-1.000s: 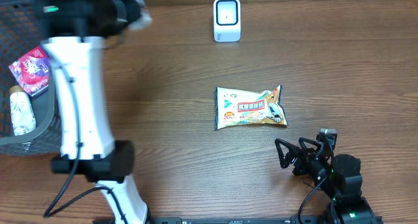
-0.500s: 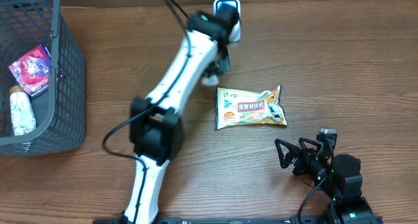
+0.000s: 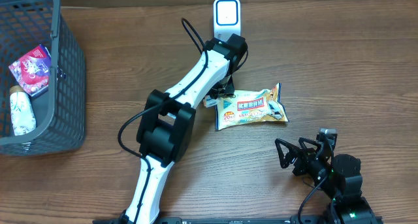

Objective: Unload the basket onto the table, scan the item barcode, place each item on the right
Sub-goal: 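Carry the orange box past the scanner and set it beside the bag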

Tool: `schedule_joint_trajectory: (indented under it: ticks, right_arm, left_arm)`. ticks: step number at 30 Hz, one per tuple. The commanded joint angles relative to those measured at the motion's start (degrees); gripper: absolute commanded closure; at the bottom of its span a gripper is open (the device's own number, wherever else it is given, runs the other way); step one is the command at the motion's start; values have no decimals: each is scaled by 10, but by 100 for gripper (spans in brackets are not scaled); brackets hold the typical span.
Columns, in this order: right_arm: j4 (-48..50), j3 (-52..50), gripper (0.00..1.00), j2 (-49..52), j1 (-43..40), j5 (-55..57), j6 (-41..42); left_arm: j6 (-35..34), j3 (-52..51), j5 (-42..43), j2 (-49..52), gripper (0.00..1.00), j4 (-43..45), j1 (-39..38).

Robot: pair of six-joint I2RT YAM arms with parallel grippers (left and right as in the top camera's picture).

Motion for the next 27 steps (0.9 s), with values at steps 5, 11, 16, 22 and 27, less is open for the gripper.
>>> schedule_joint_trajectory:
  ticks: [5,11,16,22,27]
  right_arm:
    - [-3,14,0,-2,2,5,0]
    - [-7,14,0,-2,2,-4,0]
    - [-8,14,0,-2,2,-6,0]
    - [-8,14,0,-2,2,-28,0]
    - [-10,14,0,-2,2,-28,0]
  left_arm:
    - [36,2,-63,-254,0,-10,-4]
    - [42,2,-160,-422,0,-25,45]
    - [90,2,-168,-523,0,7,179]
    - [137,2,-52,-536,0,38,445]
    - [152,2,72,-494,0,43,644]
